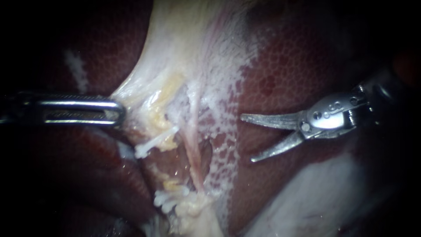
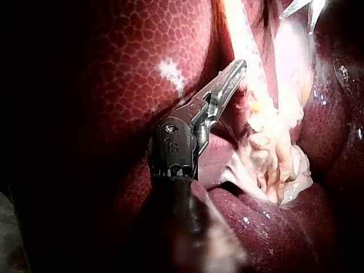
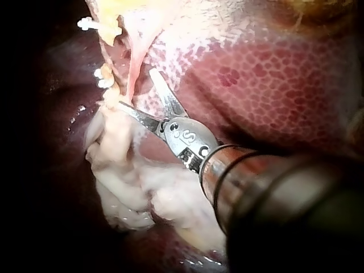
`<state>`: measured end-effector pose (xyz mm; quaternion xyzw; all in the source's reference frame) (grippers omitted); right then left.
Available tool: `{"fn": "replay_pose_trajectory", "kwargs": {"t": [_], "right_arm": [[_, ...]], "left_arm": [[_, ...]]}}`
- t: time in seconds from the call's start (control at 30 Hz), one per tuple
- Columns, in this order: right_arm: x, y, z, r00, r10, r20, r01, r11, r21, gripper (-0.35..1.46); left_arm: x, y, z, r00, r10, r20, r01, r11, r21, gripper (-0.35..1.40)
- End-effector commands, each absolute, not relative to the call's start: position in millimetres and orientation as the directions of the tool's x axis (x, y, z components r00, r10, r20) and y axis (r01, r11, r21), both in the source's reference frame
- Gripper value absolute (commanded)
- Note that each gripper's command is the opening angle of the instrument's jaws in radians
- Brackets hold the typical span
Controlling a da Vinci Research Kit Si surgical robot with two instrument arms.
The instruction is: Go back from the cut left tube
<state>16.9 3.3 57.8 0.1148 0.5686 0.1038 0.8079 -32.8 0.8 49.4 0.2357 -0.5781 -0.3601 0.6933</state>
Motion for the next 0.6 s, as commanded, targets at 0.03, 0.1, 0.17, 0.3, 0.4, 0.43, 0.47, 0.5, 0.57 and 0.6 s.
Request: {"fn": "replay_pose_trajectory", "kwargs": {"t": [0.03,0.1,0.17,0.3,0.4,0.43,0.47,0.5,0.57,0.6], "right_arm": [[16.7,3.5,57.7,0.333,0.291,-0.897,-0.035,0.954,0.297,1.43],[16.5,3.6,57.6,0.333,0.287,-0.898,-0.033,0.956,0.293,1.43],[16.3,3.8,57.5,0.334,0.282,-0.900,-0.031,0.957,0.289,1.43],[16.1,3.8,57.5,0.334,0.282,-0.899,-0.031,0.957,0.289,1.43],[16.0,3.8,57.5,0.334,0.282,-0.899,-0.031,0.957,0.289,1.43],[15.9,3.8,57.5,0.334,0.282,-0.899,-0.031,0.957,0.289,1.43],[15.8,3.9,57.5,0.334,0.282,-0.899,-0.031,0.957,0.289,1.43],[15.8,3.9,57.5,0.334,0.282,-0.899,-0.031,0.957,0.289,1.43],[15.6,3.9,57.6,0.334,0.282,-0.899,-0.030,0.957,0.289,1.43],[15.4,3.9,57.6,0.334,0.282,-0.899,-0.030,0.957,0.289,1.43]], "left_arm": [[-32.8,0.8,49.4,0.072,-0.772,0.632,0.228,0.629,0.743,-0.35],[-32.8,0.8,49.5,0.072,-0.772,0.632,0.227,0.630,0.743,-0.35],[-32.8,0.8,49.6,0.073,-0.771,0.632,0.227,0.630,0.743,-0.35],[-32.9,0.7,49.9,0.073,-0.771,0.633,0.228,0.631,0.742,-0.35],[-33.0,0.7,50.4,0.073,-0.770,0.634,0.228,0.632,0.740,-0.35],[-33.1,0.6,50.8,0.073,-0.769,0.635,0.229,0.633,0.740,-0.35],[-33.1,0.6,51.1,0.073,-0.768,0.636,0.229,0.634,0.739,-0.35],[-33.2,0.5,51.5,0.074,-0.767,0.638,0.229,0.635,0.738,-0.35],[-33.5,0.3,52.3,0.074,-0.765,0.640,0.231,0.638,0.735,-0.35],[-33.7,0.3,52.6,0.077,-0.764,0.641,0.233,0.639,0.733,-0.35]]}}
